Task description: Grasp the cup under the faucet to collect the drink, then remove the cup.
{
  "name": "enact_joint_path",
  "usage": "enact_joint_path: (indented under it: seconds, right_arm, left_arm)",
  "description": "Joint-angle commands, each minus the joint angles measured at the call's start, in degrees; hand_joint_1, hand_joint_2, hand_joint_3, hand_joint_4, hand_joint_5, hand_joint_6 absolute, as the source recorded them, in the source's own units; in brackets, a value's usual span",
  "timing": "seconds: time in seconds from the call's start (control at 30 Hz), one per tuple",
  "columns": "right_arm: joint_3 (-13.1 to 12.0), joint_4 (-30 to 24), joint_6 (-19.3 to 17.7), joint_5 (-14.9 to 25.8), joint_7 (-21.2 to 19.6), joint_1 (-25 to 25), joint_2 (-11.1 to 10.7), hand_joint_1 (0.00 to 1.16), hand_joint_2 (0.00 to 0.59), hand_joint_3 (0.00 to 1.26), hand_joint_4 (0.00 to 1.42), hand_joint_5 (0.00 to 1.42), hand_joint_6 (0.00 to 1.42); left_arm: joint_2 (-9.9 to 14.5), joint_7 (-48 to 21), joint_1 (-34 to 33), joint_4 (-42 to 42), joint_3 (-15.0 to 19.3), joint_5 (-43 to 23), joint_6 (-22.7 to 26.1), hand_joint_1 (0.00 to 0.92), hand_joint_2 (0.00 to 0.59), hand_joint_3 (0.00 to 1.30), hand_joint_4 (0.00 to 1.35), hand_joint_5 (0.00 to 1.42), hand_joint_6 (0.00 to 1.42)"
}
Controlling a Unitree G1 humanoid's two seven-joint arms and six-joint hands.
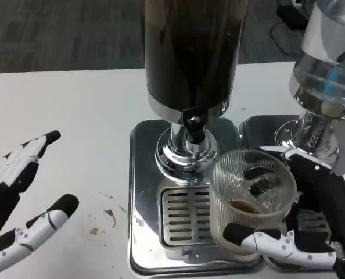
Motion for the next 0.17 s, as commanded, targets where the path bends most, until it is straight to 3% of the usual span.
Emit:
enact_joint_path:
  seconds: [0.03,0.17]
  right_arm:
    - [0.2,0.3,-3.2,-0.2,-2.3,0.6,1.1,0.98,0.114,0.6,0.68,0.92,1.23]
    - [-0.6,0.9,-4.2,0.8,-1.8,1.3,0.7,0.98,0.115,0.6,0.68,0.92,1.23]
  left_arm:
    - [0.8,-0.2,0.4,1.3,-0.2,-0.1,-1.4,0.0,0.242,0.03,0.0,0.0,0.0]
    - [0.5,-0.3,0.5,0.5,-0.9,0.5,-1.5,0.0,0.242,0.03,0.0,0.0,0.0]
